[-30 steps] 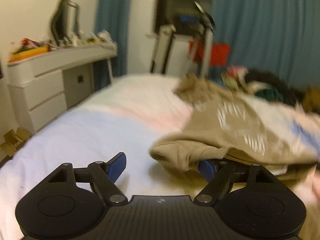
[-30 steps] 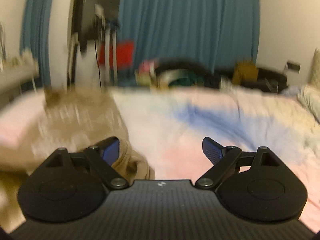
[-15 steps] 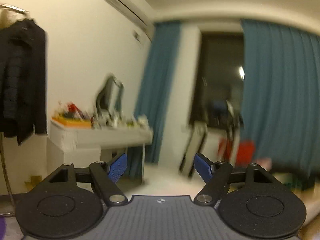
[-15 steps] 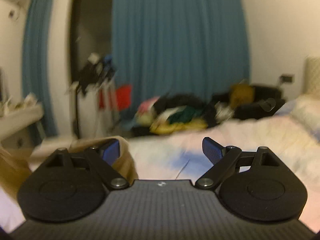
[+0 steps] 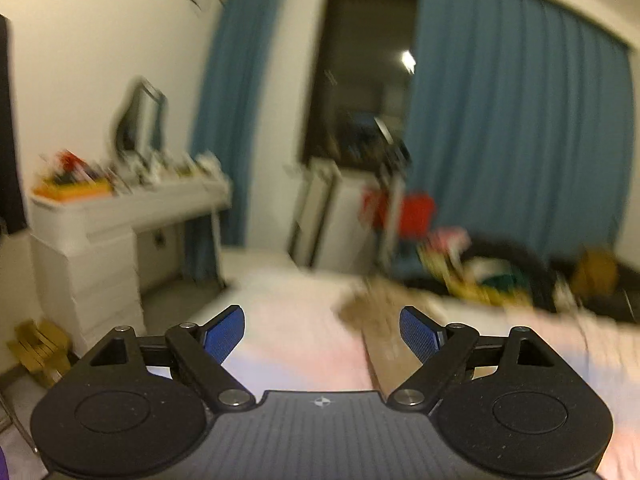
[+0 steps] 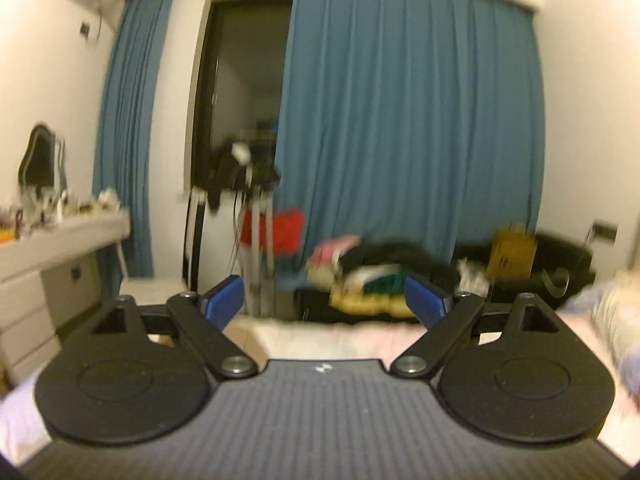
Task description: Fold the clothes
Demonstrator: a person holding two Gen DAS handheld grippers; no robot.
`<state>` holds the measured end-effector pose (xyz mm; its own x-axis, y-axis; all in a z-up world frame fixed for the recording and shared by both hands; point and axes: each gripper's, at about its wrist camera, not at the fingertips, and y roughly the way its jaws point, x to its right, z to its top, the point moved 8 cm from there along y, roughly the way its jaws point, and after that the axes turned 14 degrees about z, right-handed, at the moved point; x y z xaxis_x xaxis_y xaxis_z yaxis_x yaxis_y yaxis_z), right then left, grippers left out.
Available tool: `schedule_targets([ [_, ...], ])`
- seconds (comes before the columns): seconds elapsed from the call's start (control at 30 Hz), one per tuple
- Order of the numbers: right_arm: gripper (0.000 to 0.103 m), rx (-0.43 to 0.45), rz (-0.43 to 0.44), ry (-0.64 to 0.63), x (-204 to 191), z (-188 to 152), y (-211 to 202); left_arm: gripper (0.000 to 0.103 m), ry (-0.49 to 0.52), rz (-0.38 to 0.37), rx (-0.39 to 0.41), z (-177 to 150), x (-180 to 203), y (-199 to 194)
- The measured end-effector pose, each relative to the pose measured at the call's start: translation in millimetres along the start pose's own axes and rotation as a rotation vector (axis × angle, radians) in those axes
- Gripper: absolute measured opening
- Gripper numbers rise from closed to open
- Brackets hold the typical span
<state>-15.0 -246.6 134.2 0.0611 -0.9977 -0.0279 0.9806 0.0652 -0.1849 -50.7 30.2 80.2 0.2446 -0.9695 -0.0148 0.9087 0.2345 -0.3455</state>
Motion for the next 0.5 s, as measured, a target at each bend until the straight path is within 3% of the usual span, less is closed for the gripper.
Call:
schedule_targets([
  [0.13, 0.089, -0.1, 0.015, 0.097, 8.8, -58.8, 28.0, 0.086, 0.16, -0.071, -0.107, -61.3, 52.6, 14.9],
  [0.23, 0.089, -0.157, 0.021, 0.16, 11.4, -95.2, 50.2, 0.086, 0.283, -0.148, -0.141, -95.6, 92.4, 24.3],
  [0.4, 0.089, -0.207, 0.028, 0.232, 15.7, -140.4, 84.0, 0.087, 0.475, -0.271, -0.14, -160.4, 149.5, 42.2],
  [0.5, 0.089, -0.218, 0.029, 0.278, 25.1, -161.7, 98.3, 0.087, 0.611, -0.325, -0.081, -196.8, 181.8, 55.8],
])
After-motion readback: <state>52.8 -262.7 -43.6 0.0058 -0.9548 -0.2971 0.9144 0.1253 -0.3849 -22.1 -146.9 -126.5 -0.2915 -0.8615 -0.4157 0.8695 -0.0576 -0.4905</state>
